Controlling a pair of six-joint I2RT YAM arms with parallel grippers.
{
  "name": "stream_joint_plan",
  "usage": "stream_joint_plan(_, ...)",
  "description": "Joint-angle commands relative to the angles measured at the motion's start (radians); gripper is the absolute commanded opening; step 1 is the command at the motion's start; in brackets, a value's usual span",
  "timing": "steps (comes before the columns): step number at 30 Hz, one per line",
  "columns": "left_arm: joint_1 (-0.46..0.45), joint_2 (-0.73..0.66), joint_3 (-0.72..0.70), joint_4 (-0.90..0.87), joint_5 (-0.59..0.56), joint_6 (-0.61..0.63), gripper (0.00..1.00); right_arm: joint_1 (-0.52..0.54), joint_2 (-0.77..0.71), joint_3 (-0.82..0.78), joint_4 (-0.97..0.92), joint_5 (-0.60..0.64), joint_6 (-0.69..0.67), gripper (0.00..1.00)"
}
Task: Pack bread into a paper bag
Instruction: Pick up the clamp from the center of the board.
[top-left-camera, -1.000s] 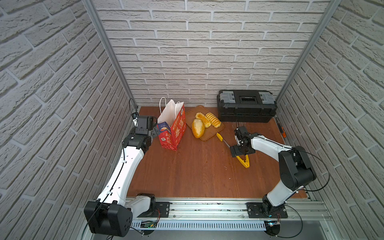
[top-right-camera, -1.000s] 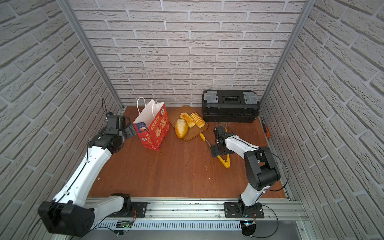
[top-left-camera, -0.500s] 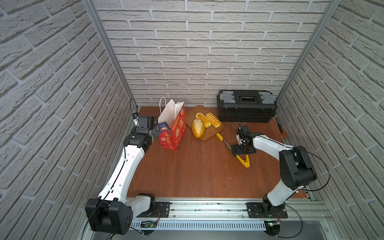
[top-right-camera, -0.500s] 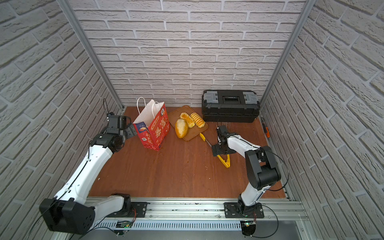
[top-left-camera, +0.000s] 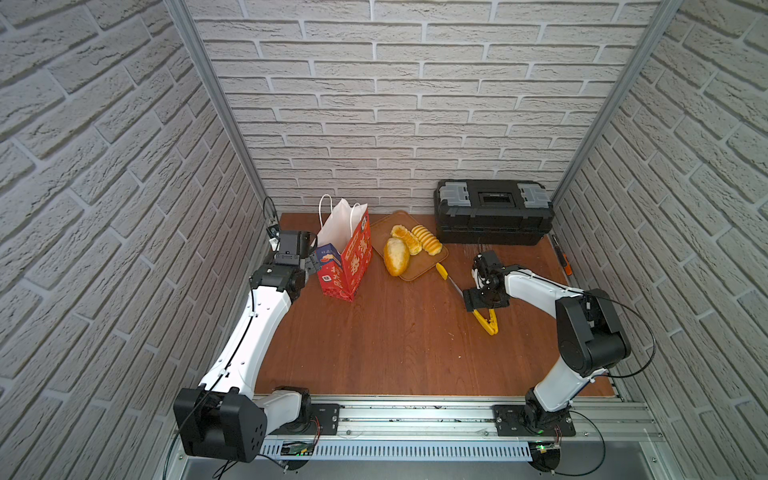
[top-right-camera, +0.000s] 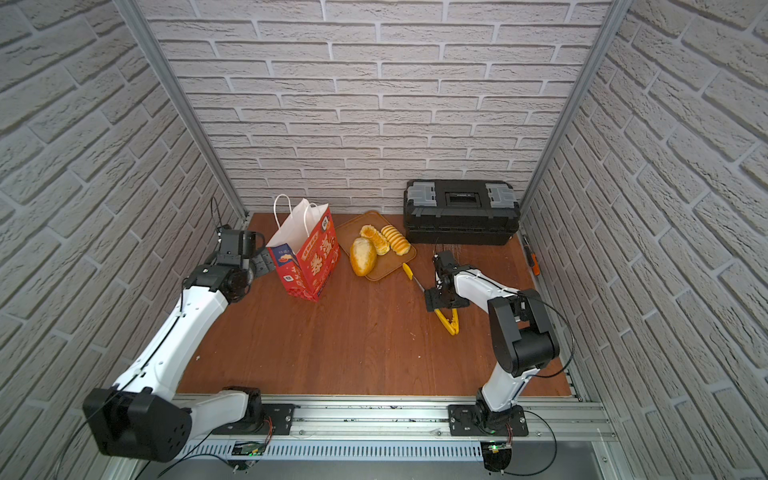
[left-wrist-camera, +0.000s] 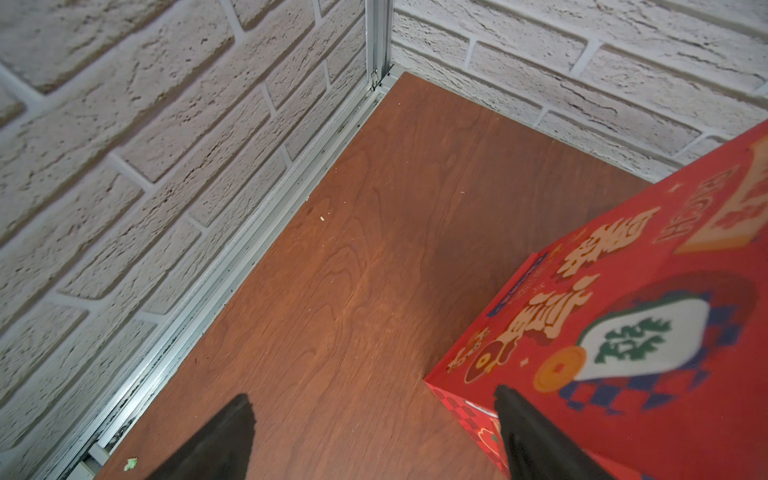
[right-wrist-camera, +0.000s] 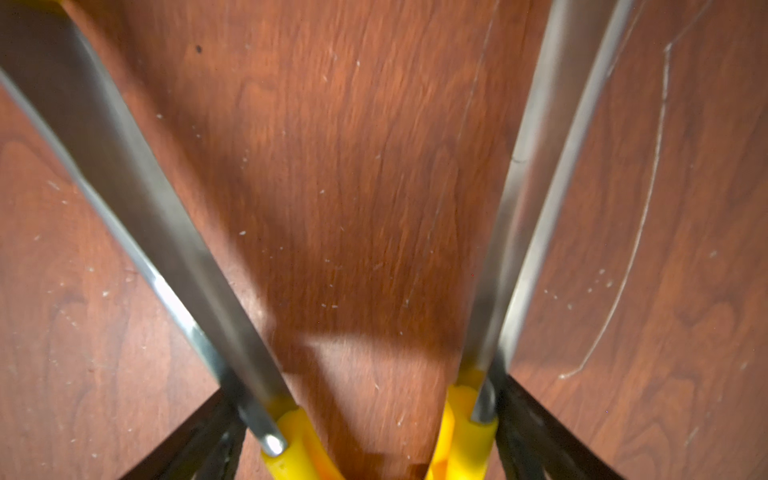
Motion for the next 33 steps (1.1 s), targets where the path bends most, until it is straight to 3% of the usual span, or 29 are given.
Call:
stream_joint_plan(1,-0.004,0.020,0.037,0.016,-0.015,0.003,0.93,-0.001,0.021,0.000,0.045,-0.004,0.003,0.88)
stream_joint_plan(9,-0.006,0.033,0.031,0.020,-0.016,0.003,0.93,0.001,0.056,0.028,0.030,0.015,0.004,0.78)
stream_joint_plan(14,-0.004,0.034,0.020,0.026,-0.020,0.001,0.93,0.003,0.015,0.000,0.047,0.053,0.019,0.60)
stream_joint_plan(21,-0.005,0.040,0.021,0.027,-0.018,0.001,0.93,0.011,-0.138,-0.049,0.088,0.008,0.055,0.59)
stream_joint_plan(28,-0.005,0.027,0.007,0.033,-0.018,-0.003,0.93,0.070,-0.353,0.000,0.059,-0.050,0.052,0.60)
stream_joint_plan(33,-0.006,0.024,-0.004,0.039,-0.017,-0.009,0.93,0.140,-0.382,0.046,0.066,-0.068,0.065,0.60)
